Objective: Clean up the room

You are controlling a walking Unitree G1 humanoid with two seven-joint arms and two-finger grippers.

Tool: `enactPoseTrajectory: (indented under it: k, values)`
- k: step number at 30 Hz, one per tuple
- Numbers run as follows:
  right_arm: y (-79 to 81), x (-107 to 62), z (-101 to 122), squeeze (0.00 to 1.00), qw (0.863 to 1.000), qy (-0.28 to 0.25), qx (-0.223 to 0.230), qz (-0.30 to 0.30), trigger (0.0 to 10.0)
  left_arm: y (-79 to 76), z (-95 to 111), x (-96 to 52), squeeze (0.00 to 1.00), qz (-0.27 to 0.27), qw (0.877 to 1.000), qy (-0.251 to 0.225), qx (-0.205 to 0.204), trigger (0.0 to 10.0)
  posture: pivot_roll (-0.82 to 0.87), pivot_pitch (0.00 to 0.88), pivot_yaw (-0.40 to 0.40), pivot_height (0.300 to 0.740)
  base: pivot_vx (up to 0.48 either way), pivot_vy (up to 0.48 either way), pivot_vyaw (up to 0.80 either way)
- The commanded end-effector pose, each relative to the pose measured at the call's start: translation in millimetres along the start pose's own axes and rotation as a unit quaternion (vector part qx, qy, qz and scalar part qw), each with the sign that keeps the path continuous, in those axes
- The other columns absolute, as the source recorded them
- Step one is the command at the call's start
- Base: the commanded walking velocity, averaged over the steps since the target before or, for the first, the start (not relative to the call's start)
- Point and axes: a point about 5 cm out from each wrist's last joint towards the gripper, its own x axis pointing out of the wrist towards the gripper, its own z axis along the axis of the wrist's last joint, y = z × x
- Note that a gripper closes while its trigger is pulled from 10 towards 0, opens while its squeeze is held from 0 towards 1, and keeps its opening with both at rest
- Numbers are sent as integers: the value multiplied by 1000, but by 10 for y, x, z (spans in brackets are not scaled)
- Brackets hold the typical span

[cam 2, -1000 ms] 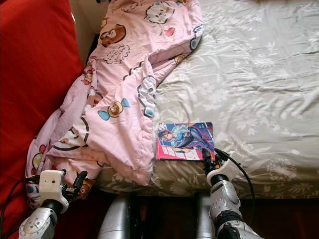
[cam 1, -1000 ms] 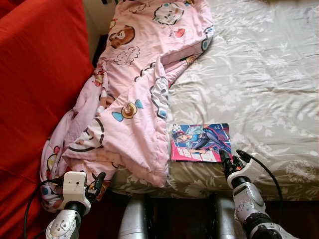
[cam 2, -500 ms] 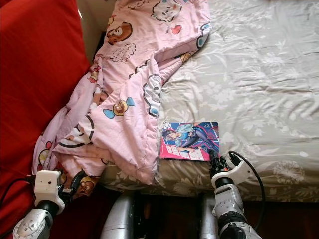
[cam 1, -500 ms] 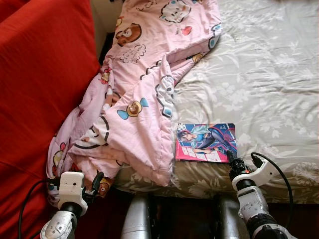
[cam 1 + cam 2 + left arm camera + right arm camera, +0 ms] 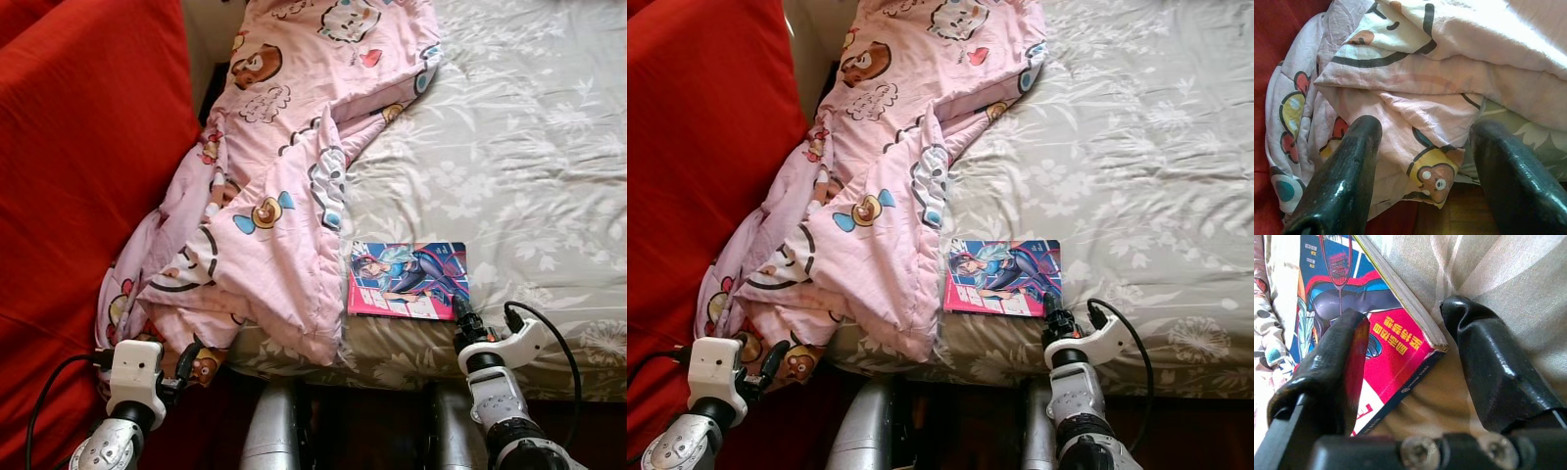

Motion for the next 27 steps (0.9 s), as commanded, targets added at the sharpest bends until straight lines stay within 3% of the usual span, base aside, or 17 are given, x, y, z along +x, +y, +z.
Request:
enactPoseTrajectory:
  k: [1,8,21,27]
  values:
    - [-173,-184,-488,0,993,103,28,-50,10000,100,-54,-73,0,10,1000,20,14,10000,167,288,257,597,0,0,0]
    - [-3,-149,-640,0,989,142,25,-16,10000,115,-107,-59,0,10,999,27,16,10000,170,283,254,597,0,0,0]
    - [102,-134,-719,0,986,164,37,10,10000,148,-169,-64,0,16,999,34,16,10000,172,282,247,597,0,0,0]
    - [179,-159,-848,0,977,207,33,33,10000,182,-218,-67,0,13,999,36,20,10000,173,282,247,597,0,0,0]
